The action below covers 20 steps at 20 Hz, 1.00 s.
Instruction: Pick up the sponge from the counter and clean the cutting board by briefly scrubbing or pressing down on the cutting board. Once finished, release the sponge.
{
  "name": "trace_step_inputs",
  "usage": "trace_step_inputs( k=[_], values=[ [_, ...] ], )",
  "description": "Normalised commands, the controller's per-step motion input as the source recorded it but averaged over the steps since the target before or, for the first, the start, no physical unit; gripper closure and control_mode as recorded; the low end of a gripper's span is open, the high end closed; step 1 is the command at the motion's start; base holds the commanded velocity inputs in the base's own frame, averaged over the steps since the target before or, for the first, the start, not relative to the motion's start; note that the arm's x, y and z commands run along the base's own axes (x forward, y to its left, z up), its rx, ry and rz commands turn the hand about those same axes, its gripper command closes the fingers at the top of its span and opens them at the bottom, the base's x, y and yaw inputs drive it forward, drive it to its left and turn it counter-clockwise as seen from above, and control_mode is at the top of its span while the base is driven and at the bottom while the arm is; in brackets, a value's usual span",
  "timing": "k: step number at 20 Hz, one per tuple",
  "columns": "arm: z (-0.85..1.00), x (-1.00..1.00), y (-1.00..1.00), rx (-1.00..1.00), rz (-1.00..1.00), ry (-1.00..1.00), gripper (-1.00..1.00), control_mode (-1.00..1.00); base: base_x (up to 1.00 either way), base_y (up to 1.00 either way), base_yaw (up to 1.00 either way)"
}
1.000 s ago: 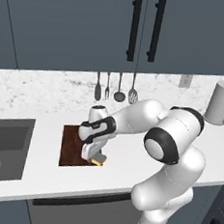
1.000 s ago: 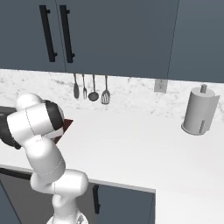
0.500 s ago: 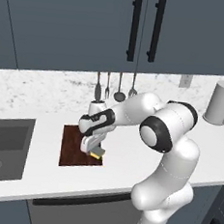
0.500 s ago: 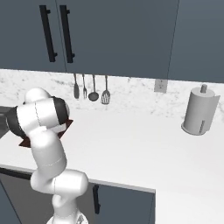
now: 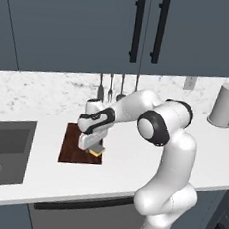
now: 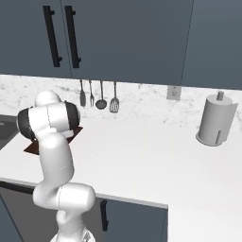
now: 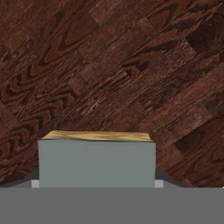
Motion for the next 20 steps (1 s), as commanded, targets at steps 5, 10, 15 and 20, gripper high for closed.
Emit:
trace_step_inputs(
  k=[5,10,15,20],
  values=[
    [-0.01,0.37,-0.06,-0.01,-0.08,0.00,1.00,-1.00,0.00,0.00,0.00],
    [0.00,0.48,-0.13,0.00,-0.03,0.00,1.00,-1.00,0.00,0.00,0.00],
    [-0.02,0.58,-0.10,0.00,-0.03,0.00,1.00,-1.00,0.00,0.00,0.00],
    [-0.03,0.62,-0.06,0.00,-0.04,0.01,1.00,-1.00,0.00,0.00,0.00]
  ],
)
